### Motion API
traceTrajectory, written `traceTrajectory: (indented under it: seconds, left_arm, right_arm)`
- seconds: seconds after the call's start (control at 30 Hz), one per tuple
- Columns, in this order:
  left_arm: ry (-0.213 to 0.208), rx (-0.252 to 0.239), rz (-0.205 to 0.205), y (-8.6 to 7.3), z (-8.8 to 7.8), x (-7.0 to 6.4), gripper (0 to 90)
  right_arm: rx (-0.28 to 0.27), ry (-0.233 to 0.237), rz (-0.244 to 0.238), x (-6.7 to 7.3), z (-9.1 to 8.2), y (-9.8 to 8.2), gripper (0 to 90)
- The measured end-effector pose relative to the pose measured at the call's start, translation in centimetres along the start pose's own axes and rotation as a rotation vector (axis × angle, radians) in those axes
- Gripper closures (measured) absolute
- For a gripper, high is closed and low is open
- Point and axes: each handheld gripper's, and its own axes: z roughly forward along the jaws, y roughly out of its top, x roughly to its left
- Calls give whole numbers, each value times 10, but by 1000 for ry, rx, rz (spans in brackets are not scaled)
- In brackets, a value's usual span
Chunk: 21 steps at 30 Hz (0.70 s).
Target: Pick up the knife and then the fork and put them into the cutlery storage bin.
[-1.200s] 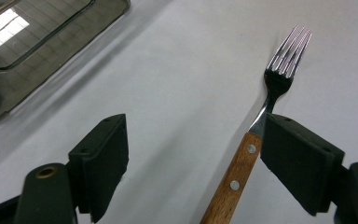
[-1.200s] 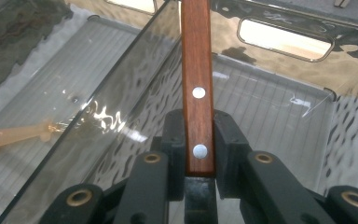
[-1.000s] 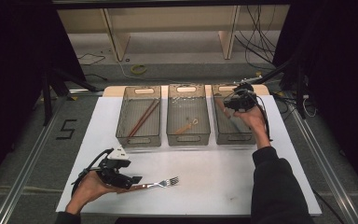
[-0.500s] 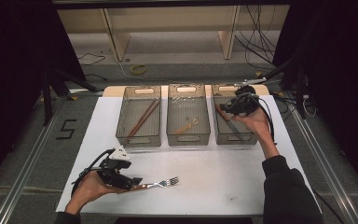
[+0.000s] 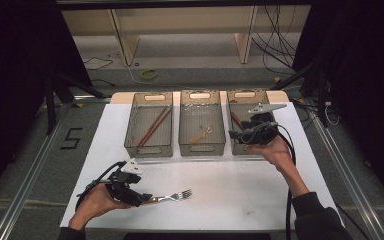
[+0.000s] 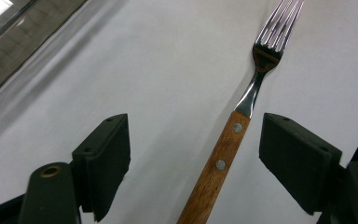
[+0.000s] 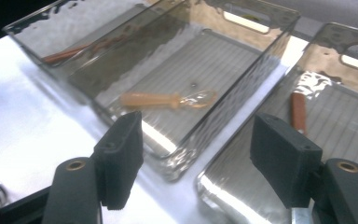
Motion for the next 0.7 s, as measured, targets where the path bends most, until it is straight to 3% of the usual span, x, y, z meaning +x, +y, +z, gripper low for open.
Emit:
traceTrajectory:
  seconds: [0.27,0.7]
  left_arm:
    - [0,10,2,0,0,-1,237]
    - [0,93,22,-2,2,-2,247]
  right_arm:
    - [-8,41,-16,17,-9,-18,333]
    - [28,78,-43,35,-6,-39,317]
